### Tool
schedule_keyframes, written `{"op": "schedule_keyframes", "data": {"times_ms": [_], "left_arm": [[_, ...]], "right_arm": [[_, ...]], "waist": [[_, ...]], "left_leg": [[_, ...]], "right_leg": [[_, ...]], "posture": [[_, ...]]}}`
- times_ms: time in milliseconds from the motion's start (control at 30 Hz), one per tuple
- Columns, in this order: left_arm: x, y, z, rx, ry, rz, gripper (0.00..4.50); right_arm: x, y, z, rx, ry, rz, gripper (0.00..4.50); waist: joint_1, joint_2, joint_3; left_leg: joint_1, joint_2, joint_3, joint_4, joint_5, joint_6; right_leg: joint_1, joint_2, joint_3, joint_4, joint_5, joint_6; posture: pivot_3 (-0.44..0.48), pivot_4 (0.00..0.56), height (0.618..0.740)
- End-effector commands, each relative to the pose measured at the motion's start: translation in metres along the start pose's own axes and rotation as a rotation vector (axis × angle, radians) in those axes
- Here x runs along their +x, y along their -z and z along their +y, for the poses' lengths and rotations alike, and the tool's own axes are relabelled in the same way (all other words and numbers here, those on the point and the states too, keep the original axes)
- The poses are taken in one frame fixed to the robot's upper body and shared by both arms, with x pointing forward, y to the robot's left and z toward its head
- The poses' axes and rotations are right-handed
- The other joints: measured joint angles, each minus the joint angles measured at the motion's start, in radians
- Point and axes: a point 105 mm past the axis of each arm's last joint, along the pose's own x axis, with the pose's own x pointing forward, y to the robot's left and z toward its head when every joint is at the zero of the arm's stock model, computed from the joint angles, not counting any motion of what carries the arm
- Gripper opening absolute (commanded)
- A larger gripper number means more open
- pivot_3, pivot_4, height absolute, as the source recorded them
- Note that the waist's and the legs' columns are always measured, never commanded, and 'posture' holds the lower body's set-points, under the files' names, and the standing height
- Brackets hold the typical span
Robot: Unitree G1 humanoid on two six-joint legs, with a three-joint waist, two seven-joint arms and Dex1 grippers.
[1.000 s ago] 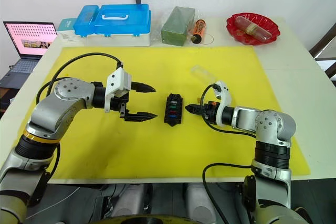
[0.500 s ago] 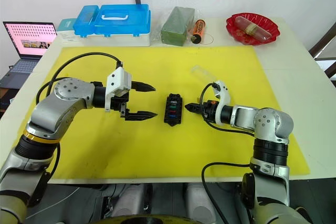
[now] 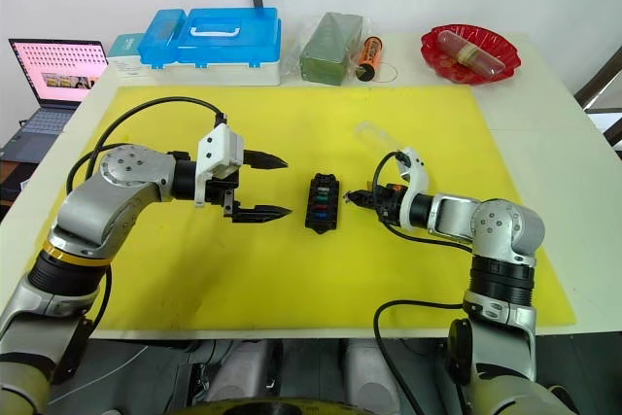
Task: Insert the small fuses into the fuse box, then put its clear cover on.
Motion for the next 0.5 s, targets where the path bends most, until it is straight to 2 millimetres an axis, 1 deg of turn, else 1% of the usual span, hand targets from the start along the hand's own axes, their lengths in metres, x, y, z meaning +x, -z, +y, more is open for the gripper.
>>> {"op": "schedule_keyframes", "data": {"times_ms": [33,133,200,267,400,500], "left_arm": [[-0.007,-0.003,0.004,0.030,-0.025,-0.006,4.50],[-0.009,0.003,0.008,0.019,-0.033,0.003,4.50],[-0.009,0.008,0.013,0.008,-0.041,0.010,4.50],[-0.009,0.012,0.017,0.000,-0.044,0.012,4.50],[-0.006,0.015,0.020,-0.008,-0.038,0.007,4.50],[-0.006,0.016,0.020,-0.009,-0.032,0.005,4.50]], "right_arm": [[-0.021,-0.036,0.031,-0.306,-0.006,-0.036,0.01],[-0.026,-0.044,0.052,-0.520,-0.034,0.018,0.01],[-0.023,-0.048,0.070,-0.704,-0.085,0.068,0.01],[-0.017,-0.049,0.081,-0.832,-0.128,0.117,0.01],[0.002,-0.048,0.090,-1.006,-0.198,0.200,0.01],[0.014,-0.047,0.093,-1.085,-0.228,0.238,0.01]], "waist": [[0.000,0.002,0.001],[-0.005,0.002,0.001],[-0.010,0.002,0.001],[-0.016,0.002,0.001],[-0.023,0.002,0.002],[-0.021,0.001,0.002]], "left_leg": [[0.000,0.000,0.000,0.000,0.000,0.000],[-0.001,0.000,0.000,-0.001,0.000,0.000],[0.000,0.001,0.000,-0.001,0.000,0.000],[0.000,0.001,0.000,-0.001,0.000,0.000],[-0.001,0.001,0.000,-0.001,0.000,0.000],[-0.003,0.001,0.000,0.000,0.000,0.000]], "right_leg": [[0.000,0.000,0.000,0.000,0.000,0.000],[-0.001,0.000,0.000,0.000,0.000,0.000],[-0.001,0.002,0.000,0.000,0.000,0.000],[-0.002,0.002,0.000,0.000,0.000,0.000],[-0.002,0.001,0.000,0.000,0.000,0.000],[-0.003,0.000,0.000,-0.001,0.000,0.000]], "posture": [[0.000,0.150,0.740],[0.000,0.150,0.740],[0.000,0.150,0.740],[0.000,0.150,0.740],[0.000,0.150,0.740],[0.000,0.150,0.740]]}}
